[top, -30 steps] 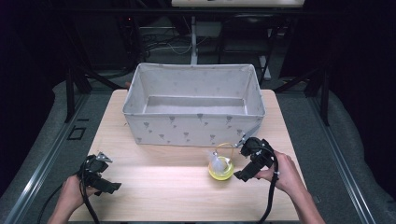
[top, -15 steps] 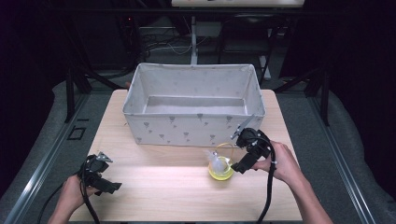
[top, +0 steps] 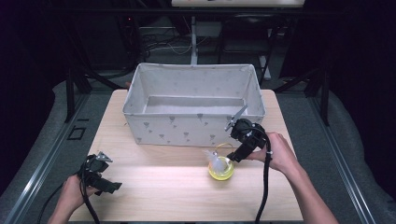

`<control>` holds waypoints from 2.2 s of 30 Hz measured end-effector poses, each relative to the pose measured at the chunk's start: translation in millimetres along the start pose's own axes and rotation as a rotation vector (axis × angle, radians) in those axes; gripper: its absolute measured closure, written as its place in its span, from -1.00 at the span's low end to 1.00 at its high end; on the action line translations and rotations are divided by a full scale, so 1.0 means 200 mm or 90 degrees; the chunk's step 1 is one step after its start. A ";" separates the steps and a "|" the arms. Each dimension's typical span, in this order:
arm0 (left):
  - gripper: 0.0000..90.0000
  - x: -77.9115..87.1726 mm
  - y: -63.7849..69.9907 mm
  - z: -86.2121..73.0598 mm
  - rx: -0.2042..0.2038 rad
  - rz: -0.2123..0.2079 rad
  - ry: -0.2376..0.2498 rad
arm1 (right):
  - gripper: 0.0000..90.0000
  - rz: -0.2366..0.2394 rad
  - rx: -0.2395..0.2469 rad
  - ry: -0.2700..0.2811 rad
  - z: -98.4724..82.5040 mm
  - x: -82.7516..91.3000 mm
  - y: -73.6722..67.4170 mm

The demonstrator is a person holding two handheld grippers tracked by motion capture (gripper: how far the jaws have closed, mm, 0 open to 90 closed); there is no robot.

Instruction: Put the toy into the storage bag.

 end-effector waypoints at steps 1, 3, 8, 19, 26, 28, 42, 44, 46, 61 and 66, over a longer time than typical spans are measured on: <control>-0.99 0.00 0.00 0.00 0.000 0.000 0.000 | -0.28 0.003 -0.001 0.004 0.01 0.00 0.00; -0.99 0.00 0.00 0.00 0.000 -0.001 0.000 | -0.11 0.003 0.004 0.001 0.02 0.00 0.00; -1.00 0.00 0.00 0.00 -0.001 -0.003 -0.002 | 0.18 -0.002 0.014 -0.023 0.05 0.00 -0.01; -0.99 -0.01 0.01 -0.01 -0.007 -0.004 -0.009 | 0.56 -0.002 0.037 -0.079 0.07 -0.01 -0.02; -0.99 -0.01 0.01 0.00 -0.008 -0.004 -0.009 | 0.71 -0.007 0.050 -0.114 0.08 -0.03 -0.03; -0.99 -0.01 0.01 -0.01 -0.008 -0.004 -0.010 | 0.81 -0.012 0.052 -0.121 0.09 -0.03 -0.03; -0.99 -0.01 0.01 -0.01 -0.010 -0.005 -0.011 | 0.95 -0.012 0.057 -0.129 0.11 -0.02 -0.03; -0.99 -0.01 0.01 -0.01 -0.010 -0.005 -0.011 | 0.95 -0.009 0.060 -0.130 0.11 -0.02 -0.04; -0.99 -0.01 0.01 -0.01 -0.010 -0.005 -0.012 | 0.96 -0.004 0.061 -0.126 0.12 -0.02 -0.04; -0.99 -0.02 0.02 -0.01 -0.014 -0.006 -0.015 | 0.96 -0.003 0.055 -0.129 0.14 0.05 -0.04; -0.99 -0.02 0.02 -0.01 -0.017 -0.002 -0.017 | 0.96 -0.005 0.056 -0.134 0.15 0.07 -0.04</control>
Point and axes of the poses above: each handheld gripper's, and its own axes: x roughly backward along the jaws, z roughly out of its top, y roughly to its right, the point moved 7 cm from there along -x, roughly forward along the jaws, and after that the axes turned 7 degrees about z, right-handed, at the moved point
